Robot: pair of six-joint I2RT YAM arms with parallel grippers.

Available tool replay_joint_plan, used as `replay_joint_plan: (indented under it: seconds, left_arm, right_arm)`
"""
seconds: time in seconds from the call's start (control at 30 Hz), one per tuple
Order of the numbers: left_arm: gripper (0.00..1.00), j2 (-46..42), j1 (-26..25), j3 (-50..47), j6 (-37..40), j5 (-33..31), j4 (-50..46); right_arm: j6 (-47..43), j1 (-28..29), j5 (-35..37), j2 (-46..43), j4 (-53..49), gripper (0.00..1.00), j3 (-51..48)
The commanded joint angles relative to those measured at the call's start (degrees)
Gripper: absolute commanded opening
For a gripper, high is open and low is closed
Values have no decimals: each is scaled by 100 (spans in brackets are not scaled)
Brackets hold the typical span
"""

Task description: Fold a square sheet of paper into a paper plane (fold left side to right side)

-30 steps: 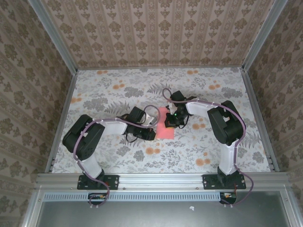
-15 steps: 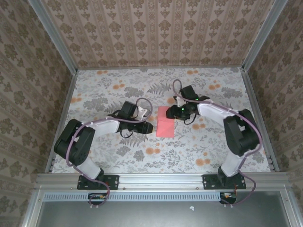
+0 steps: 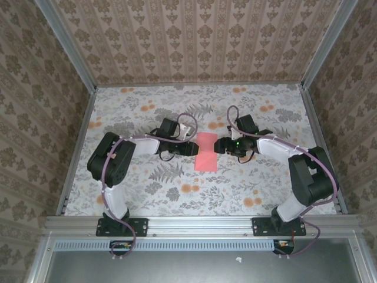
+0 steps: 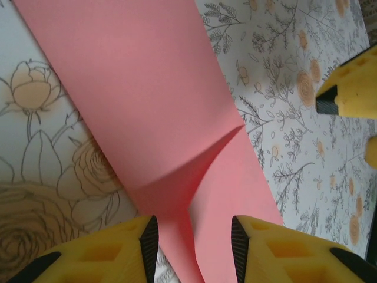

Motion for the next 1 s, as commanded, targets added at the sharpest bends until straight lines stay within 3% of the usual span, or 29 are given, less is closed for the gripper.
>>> replay_joint_plan:
  seconds: [0.0, 0.33, 0.57, 0.8, 0.97]
  left_arm:
    - [38, 188, -3, 276, -10, 251, 123]
    - [2, 13, -8, 176, 6, 185, 183]
    - [1, -651, 137, -348, 18, -54, 206]
    - [1, -748, 155, -440, 24, -75, 215]
    - [1, -738, 164, -446, 25, -103, 249]
  right_arm:
    - [55, -10, -182, -225, 39, 75, -115]
    - [83, -12, -475, -118, 116, 75, -100]
    - [394, 53, -865, 140, 598, 79, -56]
    - [682, 270, -1130, 618, 1018, 79, 220]
    - [903, 386, -1274, 1112, 1294, 70, 451]
